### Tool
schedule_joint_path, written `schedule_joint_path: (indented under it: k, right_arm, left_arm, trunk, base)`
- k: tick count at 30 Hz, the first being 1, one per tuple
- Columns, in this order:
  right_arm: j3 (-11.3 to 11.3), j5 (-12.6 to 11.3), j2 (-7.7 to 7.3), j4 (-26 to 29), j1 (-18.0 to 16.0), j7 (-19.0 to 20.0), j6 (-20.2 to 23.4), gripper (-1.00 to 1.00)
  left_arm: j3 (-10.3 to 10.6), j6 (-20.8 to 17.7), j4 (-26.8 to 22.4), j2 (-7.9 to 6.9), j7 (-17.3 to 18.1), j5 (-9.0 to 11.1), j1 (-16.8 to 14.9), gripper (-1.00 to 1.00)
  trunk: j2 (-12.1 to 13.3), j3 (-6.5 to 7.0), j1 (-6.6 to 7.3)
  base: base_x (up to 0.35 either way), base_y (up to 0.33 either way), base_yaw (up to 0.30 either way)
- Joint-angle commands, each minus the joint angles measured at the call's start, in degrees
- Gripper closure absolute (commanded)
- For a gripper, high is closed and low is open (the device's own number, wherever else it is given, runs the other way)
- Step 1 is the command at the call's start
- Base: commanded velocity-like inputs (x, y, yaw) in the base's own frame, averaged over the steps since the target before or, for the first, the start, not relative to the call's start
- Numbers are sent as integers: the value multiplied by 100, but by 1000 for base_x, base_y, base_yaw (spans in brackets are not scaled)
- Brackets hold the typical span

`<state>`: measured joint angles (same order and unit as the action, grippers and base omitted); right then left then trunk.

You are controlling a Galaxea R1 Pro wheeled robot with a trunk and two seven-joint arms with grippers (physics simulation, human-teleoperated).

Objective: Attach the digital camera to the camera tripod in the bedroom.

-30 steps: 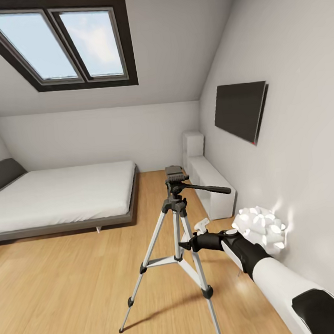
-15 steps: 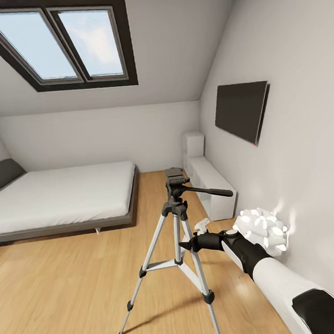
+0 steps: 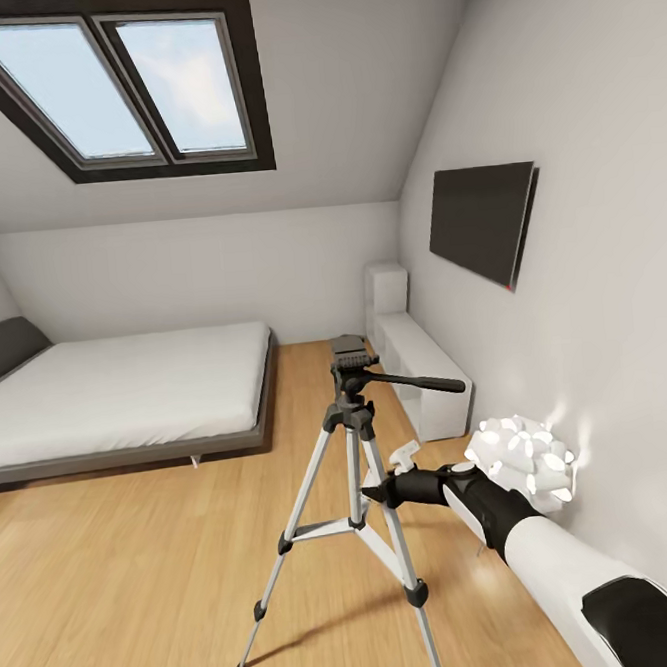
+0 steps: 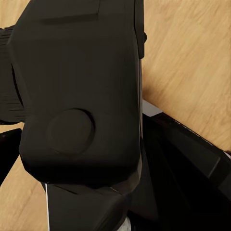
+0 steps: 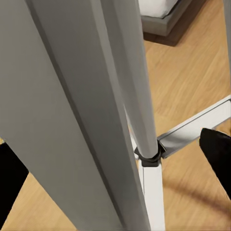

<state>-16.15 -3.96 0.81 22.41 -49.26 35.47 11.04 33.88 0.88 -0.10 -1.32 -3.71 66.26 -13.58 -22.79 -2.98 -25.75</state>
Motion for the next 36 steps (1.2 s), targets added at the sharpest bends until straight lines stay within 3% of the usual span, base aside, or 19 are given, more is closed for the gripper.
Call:
schedule_joint_path:
  k: [1, 21, 23, 25, 26, 27, 28, 31, 32, 36]
  right_arm:
    - [-20, -46, -3, 5, -5, 6, 47, 100]
    - [-12, -60, -5, -7, -5, 1, 39, 100]
    - [-12, -61, -8, -8, -5, -2, 35, 100]
    - [-11, -61, -10, -19, -5, -4, 33, 100]
    - [-11, -56, -10, -31, -5, -4, 32, 100]
    - [-11, -50, -10, -45, -5, -5, 31, 100]
    - [-11, -48, -11, -51, -5, -5, 30, 100]
    - [-11, -45, -11, -57, -5, -5, 30, 100]
    - [-11, -41, -11, -58, -5, -5, 28, 100]
    - [-11, -59, -11, -60, -5, -7, -70, 100]
  left_arm:
    - [49, 9, 0, 0, -16, 33, -4, 100]
    - [70, 7, -54, -46, -20, -28, -4, 100]
    - [68, 4, -82, -179, -10, -24, -12, 100]
    - [63, -32, -149, -421, 0, -17, -29, 100]
    - [61, -73, -243, -621, 4, -11, -45, 100]
    - [60, -223, -483, -942, 4, -9, -63, 100]
    - [62, -436, -714, -1150, 3, -13, -79, 100]
    - [62, -1092, -1315, -1542, -10, -26, -217, 100]
    - [60, -1461, -1686, -1743, -22, -29, -375, 100]
    - [36, -2466, -2865, -2263, -274, -33, -1010, 100]
  trunk:
    - [-13, -13, -3]
    - [-13, -13, -3]
    - [-13, -13, -3]
    - [-13, -13, -3]
    - [-13, -13, -3]
    - [-13, -13, -3]
    - [-13, -13, -3]
    - [-13, -13, -3]
    - [-13, -13, -3]
    - [-13, -13, -3]
  base:
    - [0, 0, 0]
    - [0, 0, 0]
    - [0, 0, 0]
    - [0, 0, 0]
    - [0, 0, 0]
    - [0, 0, 0]
    - [0, 0, 0]
    - [0, 0, 0]
    - [0, 0, 0]
    - [0, 0, 0]
